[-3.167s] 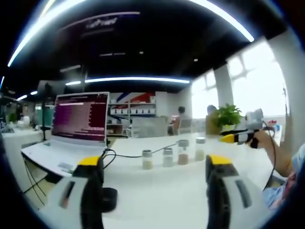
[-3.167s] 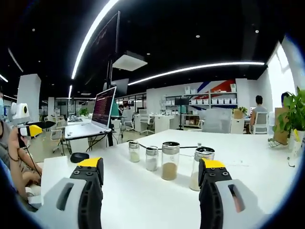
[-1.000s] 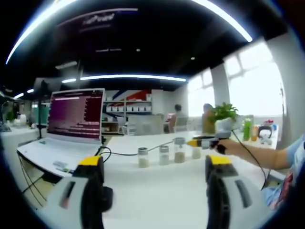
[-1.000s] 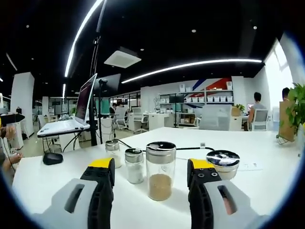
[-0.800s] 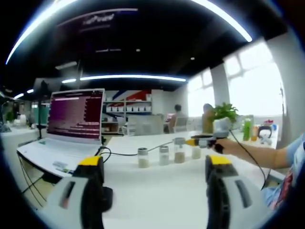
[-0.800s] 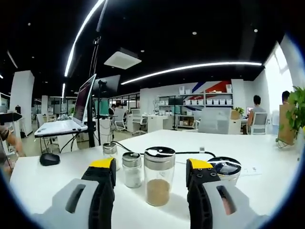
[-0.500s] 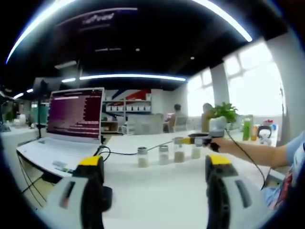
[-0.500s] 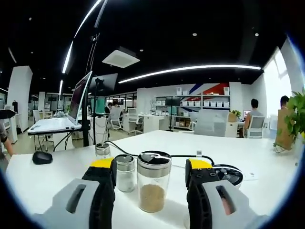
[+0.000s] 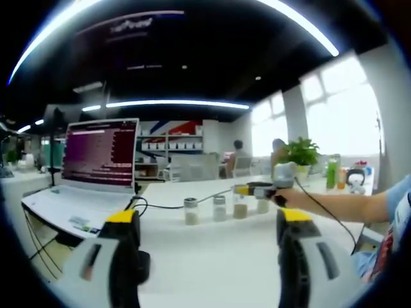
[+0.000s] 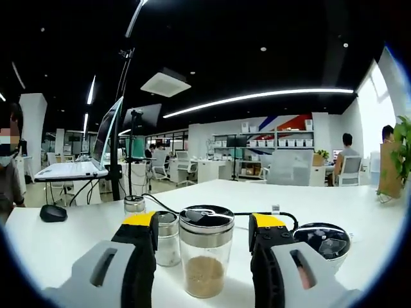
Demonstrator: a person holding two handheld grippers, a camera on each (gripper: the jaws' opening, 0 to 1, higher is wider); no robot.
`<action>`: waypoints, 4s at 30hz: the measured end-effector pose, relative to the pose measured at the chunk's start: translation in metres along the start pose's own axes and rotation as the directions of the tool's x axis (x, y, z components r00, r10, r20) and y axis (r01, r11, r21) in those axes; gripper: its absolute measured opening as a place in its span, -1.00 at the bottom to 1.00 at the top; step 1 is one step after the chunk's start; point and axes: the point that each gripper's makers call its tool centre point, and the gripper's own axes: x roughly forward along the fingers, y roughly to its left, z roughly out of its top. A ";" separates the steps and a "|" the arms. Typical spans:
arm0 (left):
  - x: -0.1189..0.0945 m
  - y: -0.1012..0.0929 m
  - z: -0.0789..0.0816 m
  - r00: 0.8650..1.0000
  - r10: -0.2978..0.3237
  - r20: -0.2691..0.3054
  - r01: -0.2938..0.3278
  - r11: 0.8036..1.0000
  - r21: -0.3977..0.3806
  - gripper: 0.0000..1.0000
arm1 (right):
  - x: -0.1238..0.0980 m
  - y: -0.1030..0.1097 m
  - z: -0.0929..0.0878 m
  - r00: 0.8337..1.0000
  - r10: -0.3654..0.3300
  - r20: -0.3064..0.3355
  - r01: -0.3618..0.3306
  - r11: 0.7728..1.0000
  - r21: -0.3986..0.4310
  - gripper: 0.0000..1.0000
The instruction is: Rotate the seasoning bottle until the label or dispensing opening points toward the visible target arrow and the bottle remains upright within the marked orientation range
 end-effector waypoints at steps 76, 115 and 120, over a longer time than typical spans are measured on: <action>-0.001 -0.006 -0.002 1.000 -0.006 -0.004 0.007 1.000 0.015 0.91 | -0.013 0.010 0.000 0.996 -0.074 -0.045 0.074 0.997 0.015 -0.18; 0.003 -0.004 -0.008 1.000 -0.003 -0.028 0.002 1.000 -0.023 1.00 | -0.149 0.063 0.059 0.985 0.161 0.057 -0.158 0.986 -0.043 -0.19; 0.001 -0.003 -0.003 1.000 0.023 -0.015 -0.023 1.000 0.007 0.99 | -0.160 0.067 0.061 0.982 0.171 0.076 -0.172 0.985 0.009 -0.19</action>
